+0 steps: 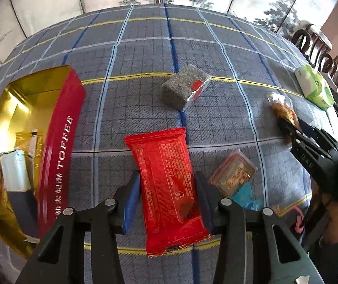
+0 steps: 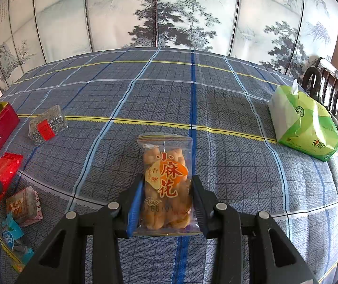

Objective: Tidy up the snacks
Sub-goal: 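Carry the red packet over the tin with the left gripper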

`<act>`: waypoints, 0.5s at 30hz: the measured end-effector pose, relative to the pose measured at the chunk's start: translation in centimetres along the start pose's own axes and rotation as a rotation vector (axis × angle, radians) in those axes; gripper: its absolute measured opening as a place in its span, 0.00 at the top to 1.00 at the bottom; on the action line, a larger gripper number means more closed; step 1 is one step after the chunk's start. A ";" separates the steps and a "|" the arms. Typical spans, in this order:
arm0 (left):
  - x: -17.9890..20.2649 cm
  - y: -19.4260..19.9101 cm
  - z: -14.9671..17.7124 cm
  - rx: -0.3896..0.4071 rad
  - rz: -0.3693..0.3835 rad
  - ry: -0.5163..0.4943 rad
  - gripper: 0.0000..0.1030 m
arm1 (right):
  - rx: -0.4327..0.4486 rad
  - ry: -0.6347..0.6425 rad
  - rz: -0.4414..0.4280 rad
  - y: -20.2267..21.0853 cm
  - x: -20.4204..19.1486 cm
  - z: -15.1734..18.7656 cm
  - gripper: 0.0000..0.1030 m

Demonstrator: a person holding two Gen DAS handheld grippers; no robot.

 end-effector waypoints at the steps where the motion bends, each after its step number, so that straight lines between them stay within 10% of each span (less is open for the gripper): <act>1: -0.1 0.3 0.2 0.005 -0.001 -0.009 0.60 | 0.000 0.001 0.000 0.0 0.0 0.0 0.61; 15: -4.9 4.9 1.9 0.089 -0.089 -0.058 0.60 | 0.000 0.000 0.000 0.0 0.1 0.0 0.61</act>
Point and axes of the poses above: each gripper's, at about its wrist camera, not at the fingertips, and y roughly against the way its jaws point, x to its right, z to its underside, the point moved 4 cm from there along -y, roughly the way its jaws point, and after that the axes turned 13 degrees about -x, right-handed, at the moved point
